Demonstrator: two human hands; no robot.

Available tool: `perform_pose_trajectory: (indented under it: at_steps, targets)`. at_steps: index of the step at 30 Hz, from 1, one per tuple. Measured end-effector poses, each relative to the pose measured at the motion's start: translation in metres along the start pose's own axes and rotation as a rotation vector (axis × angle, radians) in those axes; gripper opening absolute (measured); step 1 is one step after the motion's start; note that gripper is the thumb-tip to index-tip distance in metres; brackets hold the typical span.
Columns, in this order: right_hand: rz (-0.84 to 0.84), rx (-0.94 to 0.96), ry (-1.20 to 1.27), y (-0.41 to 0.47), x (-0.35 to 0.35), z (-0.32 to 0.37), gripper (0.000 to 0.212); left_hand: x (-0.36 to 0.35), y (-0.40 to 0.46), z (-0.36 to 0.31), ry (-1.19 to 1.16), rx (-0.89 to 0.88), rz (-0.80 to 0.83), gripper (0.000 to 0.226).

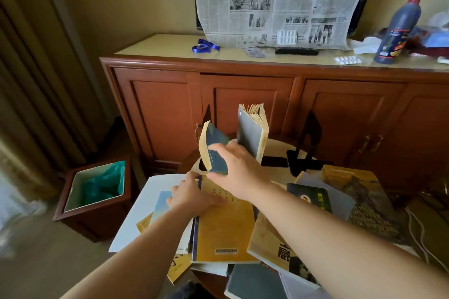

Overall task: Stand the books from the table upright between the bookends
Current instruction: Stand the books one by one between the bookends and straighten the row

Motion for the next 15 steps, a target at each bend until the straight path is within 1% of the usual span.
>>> perform_pose_trajectory:
  at_steps: [3, 7, 9, 11, 13, 15]
  targets:
    - [0.046, 0.087, -0.04, 0.019, -0.012, 0.009, 0.059, -0.001, 0.001, 0.003, -0.106, 0.007, 0.001, 0.094]
    - [0.039, 0.057, -0.042, 0.03, -0.017, 0.002, 0.047, 0.003, 0.003, 0.006, -0.304, -0.003, 0.071, 0.085]
    - [0.054, 0.023, -0.02, 0.03, -0.016, -0.004, 0.05, 0.005, 0.001, 0.008, -0.372, -0.006, 0.107, 0.085]
    - [0.089, 0.033, -0.04, 0.029, -0.017, -0.004, 0.057, 0.006, -0.001, 0.009, -0.388, -0.018, 0.108, 0.084]
    - [0.14, 0.064, -0.112, 0.028, -0.022, 0.0, 0.062, 0.008, -0.003, 0.008, -0.38, -0.026, 0.095, 0.08]
    - [0.149, 0.071, -0.154, 0.029, -0.023, 0.001, 0.057, 0.011, -0.007, 0.004, -0.367, -0.046, 0.085, 0.069]
Point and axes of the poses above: each hand's wrist, its own y-axis towards the middle knuckle, its own x-axis out of the back of the hand, z = x × y, the point moved 3 cm from there along y, towards the middle knuckle, and after that the axes turned 6 degrees about -z, right-handed, at the moved point
